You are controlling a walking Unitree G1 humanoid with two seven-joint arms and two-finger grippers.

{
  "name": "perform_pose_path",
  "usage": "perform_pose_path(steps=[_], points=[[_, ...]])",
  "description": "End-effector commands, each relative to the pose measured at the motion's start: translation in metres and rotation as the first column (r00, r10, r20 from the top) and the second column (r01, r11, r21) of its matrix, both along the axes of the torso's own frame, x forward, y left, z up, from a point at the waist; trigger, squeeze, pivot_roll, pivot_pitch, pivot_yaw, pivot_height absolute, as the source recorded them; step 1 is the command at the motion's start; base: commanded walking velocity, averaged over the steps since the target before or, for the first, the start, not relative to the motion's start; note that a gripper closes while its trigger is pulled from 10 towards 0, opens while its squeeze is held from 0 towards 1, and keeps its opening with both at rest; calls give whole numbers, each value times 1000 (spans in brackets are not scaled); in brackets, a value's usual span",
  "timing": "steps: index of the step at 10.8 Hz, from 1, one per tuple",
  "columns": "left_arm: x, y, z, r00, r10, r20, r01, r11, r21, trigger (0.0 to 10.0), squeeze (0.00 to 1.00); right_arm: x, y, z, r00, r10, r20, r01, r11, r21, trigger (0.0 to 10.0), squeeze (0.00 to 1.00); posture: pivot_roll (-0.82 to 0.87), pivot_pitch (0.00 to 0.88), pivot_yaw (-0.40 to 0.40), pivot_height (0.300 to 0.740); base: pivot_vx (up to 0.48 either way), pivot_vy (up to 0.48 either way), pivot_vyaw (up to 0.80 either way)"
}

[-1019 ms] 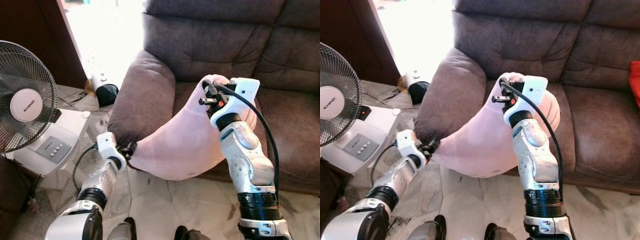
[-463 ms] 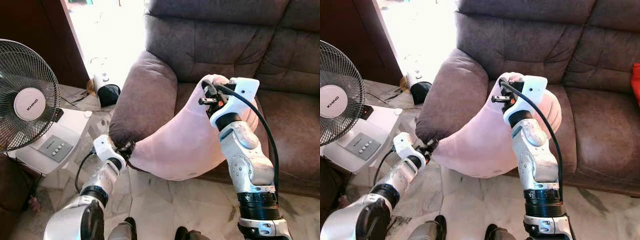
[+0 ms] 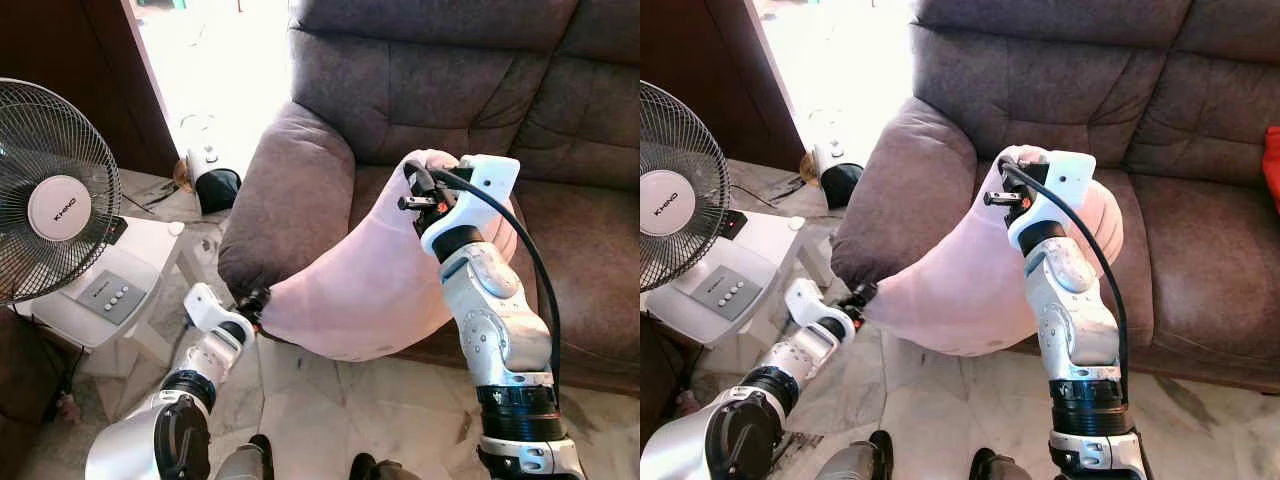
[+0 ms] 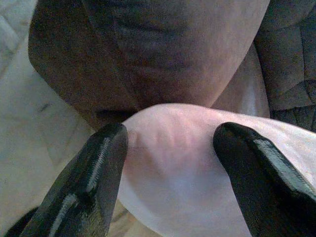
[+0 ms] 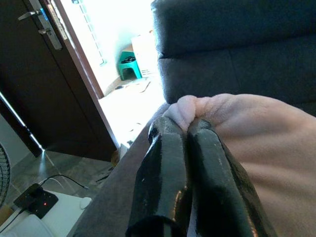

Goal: Move the pillow to the sofa from floor

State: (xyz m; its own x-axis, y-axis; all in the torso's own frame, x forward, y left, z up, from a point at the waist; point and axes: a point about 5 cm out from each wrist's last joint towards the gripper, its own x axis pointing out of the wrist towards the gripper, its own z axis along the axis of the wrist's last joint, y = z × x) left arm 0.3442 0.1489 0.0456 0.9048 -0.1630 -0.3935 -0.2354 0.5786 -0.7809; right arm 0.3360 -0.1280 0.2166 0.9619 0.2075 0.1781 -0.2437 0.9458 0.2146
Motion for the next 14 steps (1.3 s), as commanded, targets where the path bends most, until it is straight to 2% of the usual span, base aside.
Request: perform_pose_path(steps=[1,4,6,7,8,14], points=[[-2,-8,-3,999,-24,-30,23,999,-35,10000,0,-8,1,28,992,10,127,-12,1000,11,10000,0,44,177,-50,740,0,0,0],[-6,-10,-8,996,-28,-81,23,998,-55,10000,0,-10,1,27,992,9,123,-11,1000,11,10000,0,34,185,-49,740,0,0,0],[-10,-16,-14,989,-87,-118,85,996,-23,10000,0,-12,0,27,993,8,117,-9,1000,11,10000,0,30,192,-51,740,0,0,0],[-11,-17,-15,988,-93,-123,91,996,-18,3490,0,-12,0,26,993,8,115,-9,1000,11,10000,0,32,193,-51,740,0,0,0],[-12,-18,-15,987,-107,-120,107,994,-13,0,0,-12,1,26,994,9,113,-10,1000,12,10000,0,34,194,-53,740,0,0,0],[-12,-14,-16,988,-100,-118,100,995,-9,0,0,-9,0,28,993,0,115,-2,1000,17,10000,0,37,186,-52,740,0,0,0]])
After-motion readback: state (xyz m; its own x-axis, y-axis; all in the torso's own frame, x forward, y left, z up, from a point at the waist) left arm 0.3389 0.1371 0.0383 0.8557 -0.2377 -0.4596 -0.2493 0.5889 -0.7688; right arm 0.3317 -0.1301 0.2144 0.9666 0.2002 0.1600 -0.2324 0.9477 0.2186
